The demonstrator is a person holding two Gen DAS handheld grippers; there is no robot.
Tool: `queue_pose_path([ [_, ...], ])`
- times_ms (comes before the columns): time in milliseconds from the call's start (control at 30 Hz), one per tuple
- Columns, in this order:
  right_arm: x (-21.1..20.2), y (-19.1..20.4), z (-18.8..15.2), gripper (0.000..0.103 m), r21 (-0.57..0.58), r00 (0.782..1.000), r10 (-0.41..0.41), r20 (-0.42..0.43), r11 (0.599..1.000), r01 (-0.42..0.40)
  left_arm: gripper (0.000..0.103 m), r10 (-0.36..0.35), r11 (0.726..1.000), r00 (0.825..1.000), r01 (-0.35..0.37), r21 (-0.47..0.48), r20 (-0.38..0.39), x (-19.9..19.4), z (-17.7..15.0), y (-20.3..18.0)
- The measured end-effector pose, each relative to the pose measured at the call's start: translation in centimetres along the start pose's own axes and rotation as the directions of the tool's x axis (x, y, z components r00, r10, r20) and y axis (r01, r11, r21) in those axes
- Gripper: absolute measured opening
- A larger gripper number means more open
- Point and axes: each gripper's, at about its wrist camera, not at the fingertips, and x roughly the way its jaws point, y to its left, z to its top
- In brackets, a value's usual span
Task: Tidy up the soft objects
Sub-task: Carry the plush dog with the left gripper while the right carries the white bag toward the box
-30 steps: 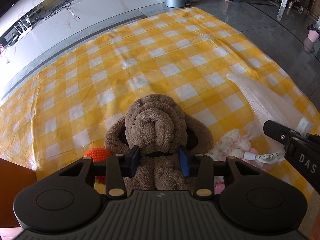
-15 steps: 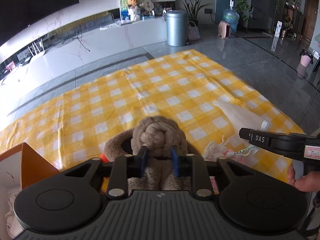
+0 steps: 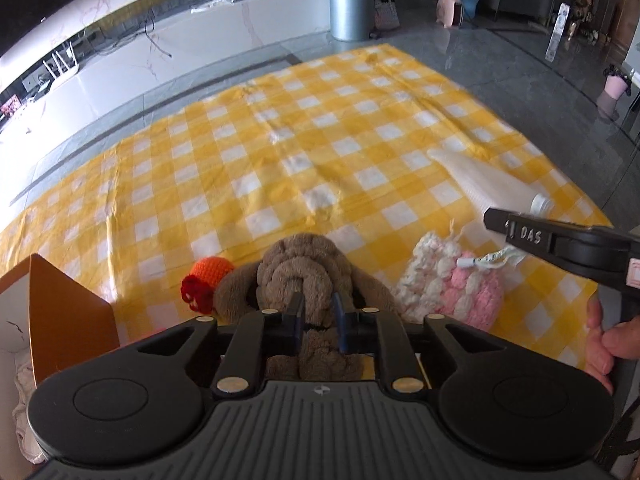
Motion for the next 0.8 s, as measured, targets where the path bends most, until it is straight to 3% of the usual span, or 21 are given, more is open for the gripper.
queue_pose_path([
  [233, 0.1, 0.7, 0.0, 0.001, -0.022, 1.000, -0.006, -0.006, 1.000, 0.006, 0.044, 0.156, 0.986, 0.982, -0.148, 0.082, -0.106, 3.6, -0.3, -1.4],
  [333, 0.1, 0.7, 0.1, 0.002, -0.025, 1.000, 0.004, -0.006, 1.000, -0.004, 0.051, 0.117, 0.993, 0.981, -0.110, 0.051, -0.153, 4.6, 0.2, -1.2],
  [433, 0.2, 0.5, 0.0, 0.002, -0.017, 1.000, -0.009, -0.011, 1.000, 0.009, 0.069, 0.054, 0.999, 0.978, -0.054, 0.008, -0.199, 5.3, 0.5, -0.6],
  [500, 0.3, 0.4, 0.0, 0.002, -0.013, 1.000, -0.014, -0.013, 1.000, 0.013, 0.075, 0.032, 0.999, 0.980, -0.030, 0.012, -0.198, 5.7, 0.5, -0.3],
  [667, 0.0, 0.8, 0.0, 0.002, -0.027, 1.000, -0.001, -0.007, 1.000, 0.001, 0.074, 0.065, 0.997, 0.976, -0.057, 0.044, -0.209, 6.5, 0.3, -1.0],
  [800, 0.3, 0.8, -0.1, 0.002, -0.033, 1.000, -0.013, -0.021, 0.999, 0.012, 0.051, 0.113, 0.991, 0.975, -0.098, 0.088, -0.192, 6.6, 0.1, -1.3],
])
